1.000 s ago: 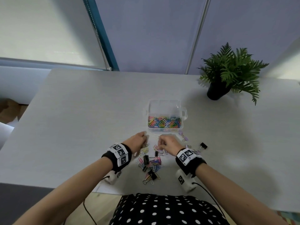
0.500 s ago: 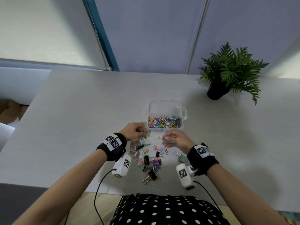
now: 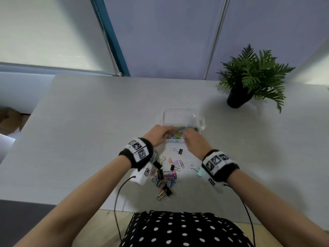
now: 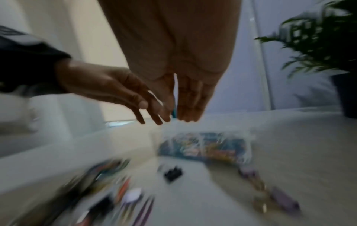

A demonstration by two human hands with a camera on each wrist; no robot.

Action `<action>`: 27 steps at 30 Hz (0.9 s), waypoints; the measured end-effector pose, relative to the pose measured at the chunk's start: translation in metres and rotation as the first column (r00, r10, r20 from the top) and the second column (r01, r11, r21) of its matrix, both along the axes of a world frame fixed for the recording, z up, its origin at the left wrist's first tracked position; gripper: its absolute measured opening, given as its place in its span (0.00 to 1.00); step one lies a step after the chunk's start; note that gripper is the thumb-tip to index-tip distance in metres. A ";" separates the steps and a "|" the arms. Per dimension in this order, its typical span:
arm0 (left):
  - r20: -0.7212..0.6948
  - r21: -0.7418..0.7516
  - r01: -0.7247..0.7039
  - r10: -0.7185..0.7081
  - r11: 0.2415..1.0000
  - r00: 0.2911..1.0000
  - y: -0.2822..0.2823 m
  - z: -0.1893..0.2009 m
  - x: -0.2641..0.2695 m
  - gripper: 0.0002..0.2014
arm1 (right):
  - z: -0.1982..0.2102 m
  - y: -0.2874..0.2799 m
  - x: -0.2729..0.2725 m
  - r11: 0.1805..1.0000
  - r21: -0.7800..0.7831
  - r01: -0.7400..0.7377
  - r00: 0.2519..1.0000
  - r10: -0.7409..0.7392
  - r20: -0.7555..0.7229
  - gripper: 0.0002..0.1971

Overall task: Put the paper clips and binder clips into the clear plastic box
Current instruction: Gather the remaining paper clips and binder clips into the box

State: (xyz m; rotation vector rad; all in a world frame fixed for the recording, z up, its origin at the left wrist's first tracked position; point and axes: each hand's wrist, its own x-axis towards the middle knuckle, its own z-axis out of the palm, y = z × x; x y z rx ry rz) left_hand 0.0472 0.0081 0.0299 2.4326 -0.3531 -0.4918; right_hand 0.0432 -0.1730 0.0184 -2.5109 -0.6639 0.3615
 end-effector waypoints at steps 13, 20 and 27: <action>0.048 0.410 0.393 -0.450 0.823 0.892 0.032 -0.036 -0.065 0.13 | -0.043 0.011 -0.060 0.929 -0.056 -0.366 0.931 0.366 -0.014 0.10; 0.135 0.272 0.229 -0.273 0.935 0.953 0.018 -0.033 -0.045 0.20 | -0.042 -0.011 -0.052 0.985 -0.030 -0.170 0.985 0.170 -0.005 0.12; 0.081 0.298 0.331 -0.369 0.895 0.926 -0.012 -0.023 -0.090 0.09 | -0.046 -0.028 -0.054 0.988 0.118 0.105 0.963 -0.071 -0.260 0.12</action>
